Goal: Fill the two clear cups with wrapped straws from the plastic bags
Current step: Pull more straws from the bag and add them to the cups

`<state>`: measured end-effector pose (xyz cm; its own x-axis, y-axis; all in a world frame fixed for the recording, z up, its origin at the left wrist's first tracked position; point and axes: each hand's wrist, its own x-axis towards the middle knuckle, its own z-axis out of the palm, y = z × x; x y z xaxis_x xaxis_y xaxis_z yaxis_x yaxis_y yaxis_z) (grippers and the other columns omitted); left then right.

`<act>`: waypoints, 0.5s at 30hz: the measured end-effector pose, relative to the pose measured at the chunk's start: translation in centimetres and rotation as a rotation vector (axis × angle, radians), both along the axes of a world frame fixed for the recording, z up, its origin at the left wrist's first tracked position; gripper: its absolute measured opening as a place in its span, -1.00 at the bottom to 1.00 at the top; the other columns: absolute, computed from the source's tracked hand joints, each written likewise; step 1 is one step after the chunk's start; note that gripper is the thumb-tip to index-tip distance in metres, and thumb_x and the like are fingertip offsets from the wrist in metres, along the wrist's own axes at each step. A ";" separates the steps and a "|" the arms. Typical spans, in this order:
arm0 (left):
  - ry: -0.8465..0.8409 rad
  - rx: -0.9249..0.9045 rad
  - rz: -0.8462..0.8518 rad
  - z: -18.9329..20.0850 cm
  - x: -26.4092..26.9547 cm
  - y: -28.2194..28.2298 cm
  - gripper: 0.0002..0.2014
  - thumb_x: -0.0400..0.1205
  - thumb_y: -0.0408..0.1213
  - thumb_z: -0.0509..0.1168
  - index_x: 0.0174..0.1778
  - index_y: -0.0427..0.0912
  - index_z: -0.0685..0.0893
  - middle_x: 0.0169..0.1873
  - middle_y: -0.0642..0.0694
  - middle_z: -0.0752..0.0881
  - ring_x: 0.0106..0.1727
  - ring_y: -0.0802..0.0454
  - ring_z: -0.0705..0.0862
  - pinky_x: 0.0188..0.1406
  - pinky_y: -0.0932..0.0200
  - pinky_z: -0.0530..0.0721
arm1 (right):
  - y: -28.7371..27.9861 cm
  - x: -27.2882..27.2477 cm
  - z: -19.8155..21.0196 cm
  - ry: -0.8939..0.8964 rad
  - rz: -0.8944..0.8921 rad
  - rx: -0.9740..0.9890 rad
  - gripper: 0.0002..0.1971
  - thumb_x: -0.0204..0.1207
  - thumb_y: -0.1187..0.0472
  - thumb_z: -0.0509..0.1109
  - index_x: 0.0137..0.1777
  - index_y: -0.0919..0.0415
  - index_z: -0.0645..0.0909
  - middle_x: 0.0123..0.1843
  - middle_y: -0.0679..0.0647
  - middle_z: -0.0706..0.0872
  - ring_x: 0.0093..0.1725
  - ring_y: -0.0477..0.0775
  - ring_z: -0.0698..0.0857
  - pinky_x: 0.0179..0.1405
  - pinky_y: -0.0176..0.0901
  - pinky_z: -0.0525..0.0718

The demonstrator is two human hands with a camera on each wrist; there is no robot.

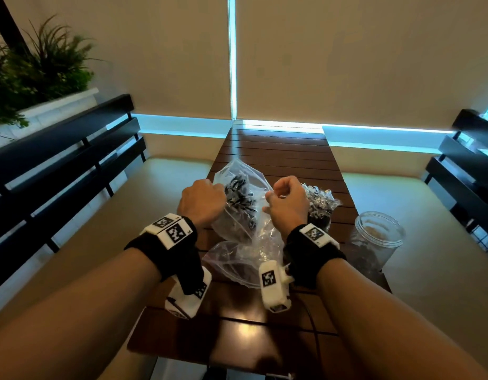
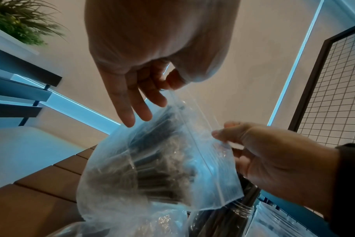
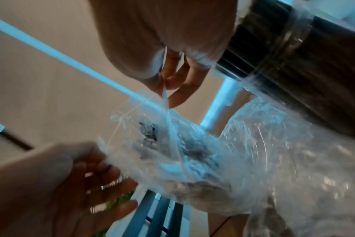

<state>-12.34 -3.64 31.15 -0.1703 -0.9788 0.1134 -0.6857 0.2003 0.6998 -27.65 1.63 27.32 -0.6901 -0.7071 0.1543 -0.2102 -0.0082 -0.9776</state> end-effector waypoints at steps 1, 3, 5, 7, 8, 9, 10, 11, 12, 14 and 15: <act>0.003 -0.008 0.000 -0.1 -0.1 0.0 -0.68 0.69 -0.13 0.12 -0.39 -0.11 0.46 -0.07 -0.40 0.74 -0.04 -0.36 0.69 -0.15 -0.03 0.58 | 0.0 0.3 0.2 0.192 0.003 0.026 -0.71 0.48 0.50 0.35 -0.22 0.06 0.52 -0.09 0.05 0.61 -0.11 0.09 0.68 -0.15 -0.05 0.75; 0.013 -0.045 -0.013 0.1 -0.5 0.0 -0.67 0.72 -0.16 0.11 -0.36 -0.18 0.50 -0.09 -0.41 0.72 -0.09 -0.34 0.66 -0.19 -0.03 0.54 | 0.0 0.6 0.3 0.441 0.030 0.088 -0.66 0.43 0.56 0.27 -0.23 0.07 0.61 -0.01 0.04 0.55 -0.05 0.02 0.57 -0.17 -0.34 0.48; 0.046 -0.102 -0.005 0.6 -0.9 -0.2 -0.65 0.73 -0.19 0.12 -0.39 -0.19 0.46 -0.26 -0.33 0.65 -0.22 -0.23 0.60 -0.26 0.00 0.50 | 0.0 0.2 0.2 0.527 0.058 0.159 -0.62 0.41 0.59 0.26 -0.14 0.10 0.74 0.07 0.04 0.50 0.01 0.00 0.53 -0.13 -0.32 0.45; 0.116 -0.163 0.016 1.1 -1.2 -0.6 -0.63 0.70 -0.21 0.13 -0.45 -0.23 0.43 -0.38 -0.23 0.57 -0.36 -0.11 0.49 -0.33 -0.03 0.52 | 0.2 -0.5 0.1 0.573 0.066 0.229 -0.62 0.43 0.55 0.29 0.04 0.12 0.77 0.12 0.04 0.48 0.09 0.06 0.56 -0.02 -0.17 0.56; 0.146 -0.187 0.022 1.3 -1.3 -0.8 -0.62 0.69 -0.22 0.14 -0.47 -0.23 0.41 -0.43 -0.21 0.53 -0.41 -0.08 0.45 -0.37 -0.01 0.51 | 0.5 -0.8 0.2 0.607 0.072 0.251 -0.63 0.45 0.51 0.30 0.11 0.13 0.75 0.14 0.02 0.47 0.12 0.08 0.57 -0.02 -0.12 0.61; 0.161 -0.197 0.021 1.5 -1.4 -0.8 -0.61 0.69 -0.23 0.15 -0.49 -0.22 0.40 -0.47 -0.19 0.50 -0.44 -0.05 0.41 -0.39 0.03 0.47 | 0.8 -1.0 0.3 0.644 0.075 0.244 -0.66 0.47 0.45 0.31 0.13 0.13 0.73 0.14 0.01 0.47 0.13 0.07 0.57 -0.04 -0.10 0.62; 0.164 -0.201 0.009 1.5 -1.5 -0.8 -0.60 0.70 -0.23 0.16 -0.49 -0.20 0.38 -0.49 -0.16 0.47 -0.46 -0.03 0.39 -0.40 0.06 0.45 | 1.1 -1.2 0.5 0.688 0.068 0.200 -0.73 0.50 0.39 0.33 0.11 0.13 0.72 0.12 0.00 0.47 0.13 0.05 0.55 -0.06 -0.13 0.59; 0.156 -0.200 -0.012 1.5 -1.7 -0.7 -0.60 0.70 -0.23 0.17 -0.50 -0.18 0.38 -0.51 -0.14 0.46 -0.47 -0.02 0.38 -0.40 0.08 0.43 | 1.5 -1.6 0.7 0.725 0.047 0.122 -0.82 0.52 0.31 0.35 0.05 0.12 0.71 0.08 -0.01 0.48 0.12 0.03 0.53 -0.06 -0.16 0.54; 0.142 -0.200 -0.033 1.3 -2.0 -0.6 -0.59 0.71 -0.24 0.17 -0.50 -0.18 0.39 -0.51 -0.13 0.47 -0.47 -0.02 0.39 -0.40 0.09 0.43 | 2.0 -1.9 0.9 0.737 0.012 0.044 -0.90 0.53 0.24 0.36 -0.02 0.12 0.69 0.04 -0.01 0.50 0.09 0.02 0.52 -0.06 -0.17 0.49; 0.124 -0.183 -0.053 0.8 -2.4 -0.4 -0.60 0.72 -0.23 0.16 -0.47 -0.20 0.45 -0.48 -0.13 0.52 -0.44 -0.03 0.45 -0.38 0.07 0.47 | 2.9 -3.1 1.2 0.699 -0.074 -0.019 -0.95 0.52 0.14 0.38 -0.07 0.08 0.62 0.00 -0.04 0.51 0.07 0.02 0.52 -0.04 -0.11 0.50; 0.132 -0.162 -0.052 0.5 -2.6 -0.3 -0.61 0.73 -0.22 0.15 -0.44 -0.22 0.49 -0.45 -0.14 0.55 -0.41 -0.03 0.48 -0.36 0.06 0.51 | 3.3 -3.9 1.3 0.676 -0.117 0.017 -0.91 0.50 0.11 0.39 -0.03 0.05 0.59 0.01 -0.05 0.52 0.07 0.02 0.51 0.01 -0.05 0.53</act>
<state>-14.92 -3.93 31.67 -0.1937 -0.9363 0.2929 -0.5759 0.3502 0.7388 -31.58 4.90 28.60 -0.5178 -0.6400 0.5677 -0.7731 0.0658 -0.6309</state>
